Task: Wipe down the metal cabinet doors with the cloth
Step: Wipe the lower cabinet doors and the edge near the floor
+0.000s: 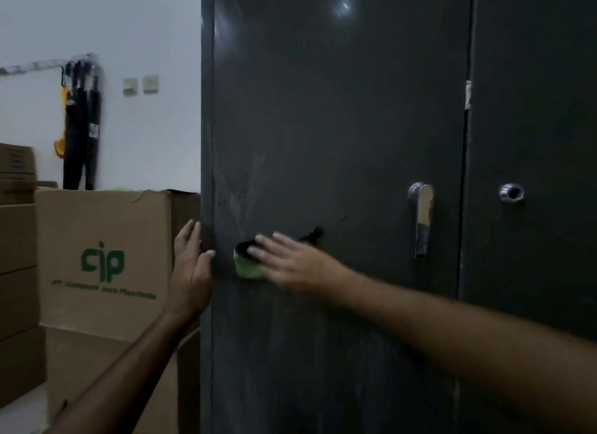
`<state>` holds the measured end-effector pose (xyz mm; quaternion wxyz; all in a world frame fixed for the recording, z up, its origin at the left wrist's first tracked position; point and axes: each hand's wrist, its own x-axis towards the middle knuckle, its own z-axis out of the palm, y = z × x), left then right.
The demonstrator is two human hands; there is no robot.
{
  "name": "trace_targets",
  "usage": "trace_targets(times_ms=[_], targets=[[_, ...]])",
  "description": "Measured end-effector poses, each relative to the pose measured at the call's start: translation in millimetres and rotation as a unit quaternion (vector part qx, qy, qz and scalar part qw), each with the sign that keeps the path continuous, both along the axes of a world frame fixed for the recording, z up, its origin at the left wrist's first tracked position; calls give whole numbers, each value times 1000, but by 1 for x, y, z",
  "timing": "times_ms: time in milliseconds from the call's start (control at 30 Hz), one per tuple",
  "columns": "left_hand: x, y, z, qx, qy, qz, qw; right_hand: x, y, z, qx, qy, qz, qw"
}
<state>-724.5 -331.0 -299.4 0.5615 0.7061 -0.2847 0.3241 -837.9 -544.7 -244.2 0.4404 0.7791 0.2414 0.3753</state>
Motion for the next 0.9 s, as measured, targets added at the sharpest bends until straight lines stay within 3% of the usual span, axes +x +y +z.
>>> trace_targets(times_ms=[67,167,233,300,367,400,433,500,567,600,667,733,800,833,900], targets=[[7,6,3,-22,24,-31,999,12,6,56,100,-24,-6,995],[16,13,1,-42,64,-62,995,25,27,104,309,-132,-25,941],[22,16,0,-74,85,-90,990,35,38,74,269,-118,-21,956],[26,16,3,-134,121,-131,975,32,44,19,104,-2,-12,994],[25,16,9,-196,167,-176,950,25,36,-2,-58,87,-33,994],[24,17,10,-214,181,-186,942,28,34,10,-86,89,-21,992],[23,17,11,-223,191,-194,936,34,36,32,-67,63,-11,996],[20,19,14,-238,207,-206,926,49,47,82,103,-25,25,994],[16,19,17,-250,215,-221,918,56,63,108,257,-107,18,960],[15,21,17,-258,222,-227,912,60,72,100,270,-124,12,955],[13,25,17,-262,237,-236,905,69,80,45,184,-76,22,980],[11,29,14,-251,244,-242,905,63,78,-17,31,22,22,999],[10,31,11,-241,252,-242,905,63,68,-19,-62,76,-3,995],[11,31,10,-240,249,-241,907,67,68,2,-58,56,10,997],[14,30,12,-236,240,-230,913,74,76,49,71,-22,41,996]])
